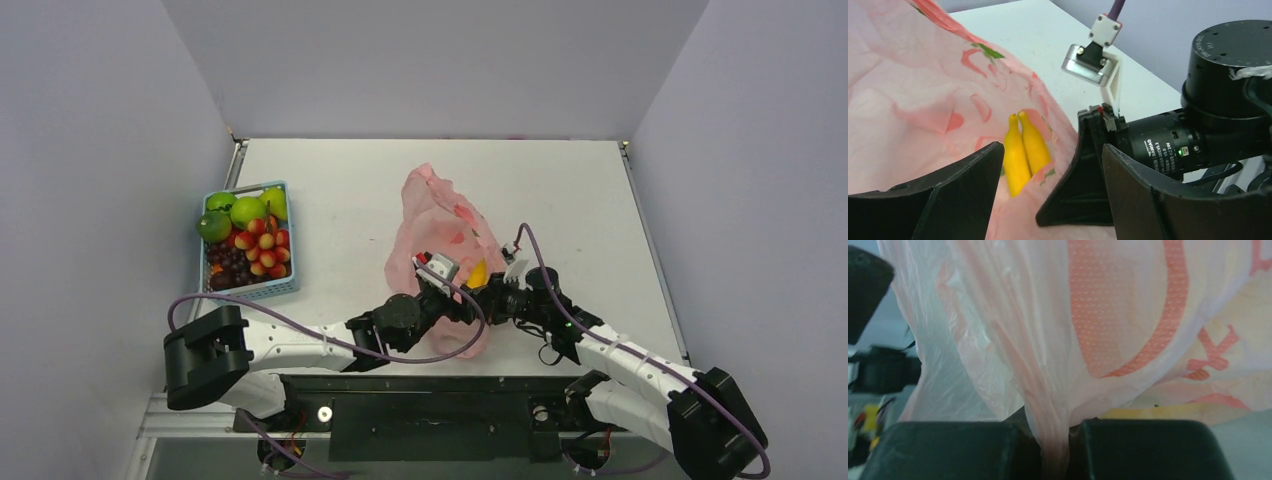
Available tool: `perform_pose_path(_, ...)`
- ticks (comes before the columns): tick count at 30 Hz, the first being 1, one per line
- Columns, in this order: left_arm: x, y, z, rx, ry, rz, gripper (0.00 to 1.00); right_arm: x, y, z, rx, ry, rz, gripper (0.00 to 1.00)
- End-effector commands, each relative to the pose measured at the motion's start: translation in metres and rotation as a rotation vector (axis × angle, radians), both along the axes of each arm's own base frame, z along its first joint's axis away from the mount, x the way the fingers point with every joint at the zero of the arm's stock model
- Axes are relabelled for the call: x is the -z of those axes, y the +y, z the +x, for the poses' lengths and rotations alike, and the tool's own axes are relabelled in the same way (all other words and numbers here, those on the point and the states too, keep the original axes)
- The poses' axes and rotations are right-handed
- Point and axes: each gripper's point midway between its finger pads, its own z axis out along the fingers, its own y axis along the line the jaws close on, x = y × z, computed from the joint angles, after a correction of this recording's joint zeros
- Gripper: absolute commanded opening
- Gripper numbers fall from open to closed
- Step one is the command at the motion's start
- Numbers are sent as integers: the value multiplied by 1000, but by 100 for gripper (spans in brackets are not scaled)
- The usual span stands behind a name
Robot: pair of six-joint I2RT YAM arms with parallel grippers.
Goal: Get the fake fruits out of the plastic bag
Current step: Adjust the plastic bag at the center of the board, then take out the fake fruit from the plastic bag.
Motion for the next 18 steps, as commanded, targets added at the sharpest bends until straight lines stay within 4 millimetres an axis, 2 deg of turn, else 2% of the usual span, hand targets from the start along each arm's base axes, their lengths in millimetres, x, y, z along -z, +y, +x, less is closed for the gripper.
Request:
perform_pose_path(1, -37, 23, 0, -94, -50, -116, 69, -61, 52, -31, -320, -112, 208, 0)
perform_pose_path(2, -31, 30, -3, -106, -48, -119, 69, -67, 54, -31, -327, -132, 193, 0)
perform_pose_path(3, -33, 35, -6, -113, -51, -136, 69, -58, 51, -34, -322, -133, 126, 0)
perform_pose_path(4, -23, 42, -8, -125, -41, -125, 69, -61, 49, -33, -310, -154, 103, 0)
perform_pose_path(5, -23, 47, -9, -131, -34, -132, 69, -49, 42, -31, -272, -140, 35, 0)
perform_pose_path(6, -12, 51, -10, -142, -7, -117, 69, -44, 36, -27, -233, -143, 5, 0)
perform_pose_path(7, -9, 54, -11, -143, 15, -128, 68, -30, 29, -30, -217, -107, -28, 0)
perform_pose_path(12, 11, 45, -16, -115, 88, -48, 66, 10, 4, -27, -86, -30, -123, 0)
perform_pose_path(13, 13, 40, -15, -117, 105, -42, 66, 14, 2, -26, -77, -21, -131, 0)
perform_pose_path(18, 46, 45, -8, -224, 213, 7, 63, 20, 1, -23, -69, 0, -153, 0)
